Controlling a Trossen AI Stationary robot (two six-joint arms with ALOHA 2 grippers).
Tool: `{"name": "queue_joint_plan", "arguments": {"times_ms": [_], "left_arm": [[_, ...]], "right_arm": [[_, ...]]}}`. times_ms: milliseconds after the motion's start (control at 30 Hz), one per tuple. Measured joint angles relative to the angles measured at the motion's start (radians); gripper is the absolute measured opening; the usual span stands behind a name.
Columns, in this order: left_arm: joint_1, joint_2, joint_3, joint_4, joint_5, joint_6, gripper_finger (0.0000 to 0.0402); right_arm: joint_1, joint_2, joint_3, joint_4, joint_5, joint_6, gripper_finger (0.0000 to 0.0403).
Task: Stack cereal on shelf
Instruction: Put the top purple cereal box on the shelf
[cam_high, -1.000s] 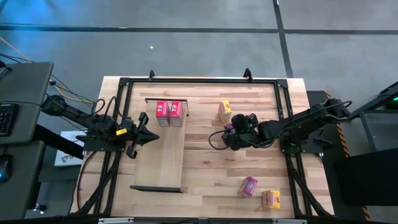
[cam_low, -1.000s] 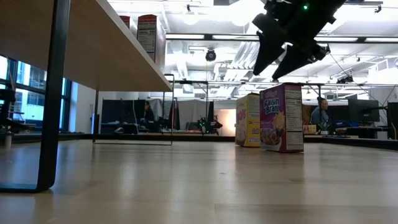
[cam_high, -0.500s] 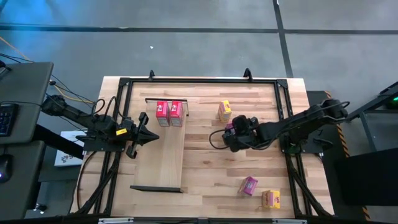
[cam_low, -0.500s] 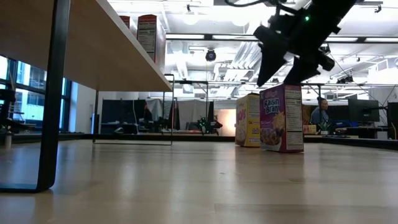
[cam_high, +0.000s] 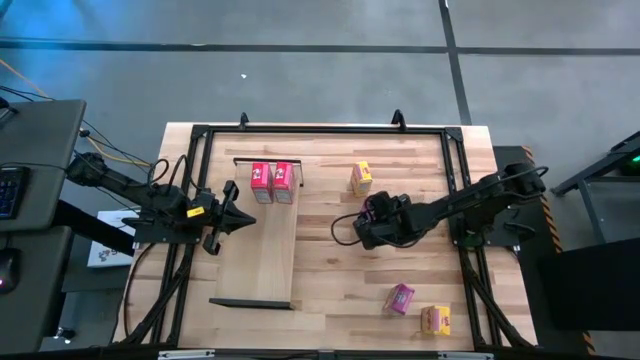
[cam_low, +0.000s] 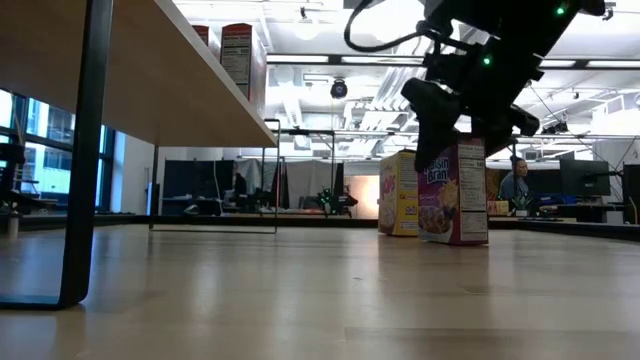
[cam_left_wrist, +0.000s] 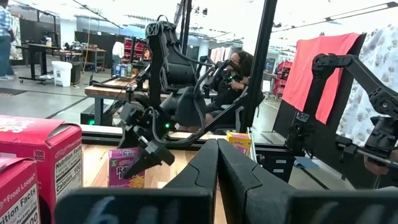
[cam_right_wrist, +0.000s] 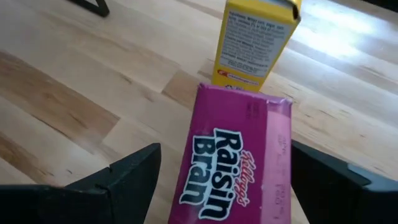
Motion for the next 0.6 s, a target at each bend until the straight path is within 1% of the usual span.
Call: {"name": "queue_joint_plan", "arguments": {"times_ms": [133, 233, 367, 500, 600], "left_arm": [[0.000, 0.000, 0.000, 0.000, 0.000, 0.000, 0.0000], [0.000, 0.000, 0.000, 0.000, 0.000, 0.000, 0.0000], [0.000, 0.000, 0.000, 0.000, -0.003, 0.007, 0.0000], [0.000, 0.000, 0.000, -0.003, -0.035, 0.009, 0.0000], [0.000, 0.000, 0.000, -0.008, -0.050, 0.009, 0.0000]], "right_arm": [[0.000, 0.006, 0.000, 0.000, 0.001, 0.017, 0.0306], [0.000, 0.006, 0.000, 0.000, 0.002, 0.019, 0.0287], [0.000, 0.006, 0.000, 0.000, 0.001, 0.018, 0.0249], [0.000, 0.002, 0.000, -0.005, -0.008, -0.001, 0.0208], [0.000, -0.006, 0.002, -0.010, -0.033, -0.022, 0.0182]]}}
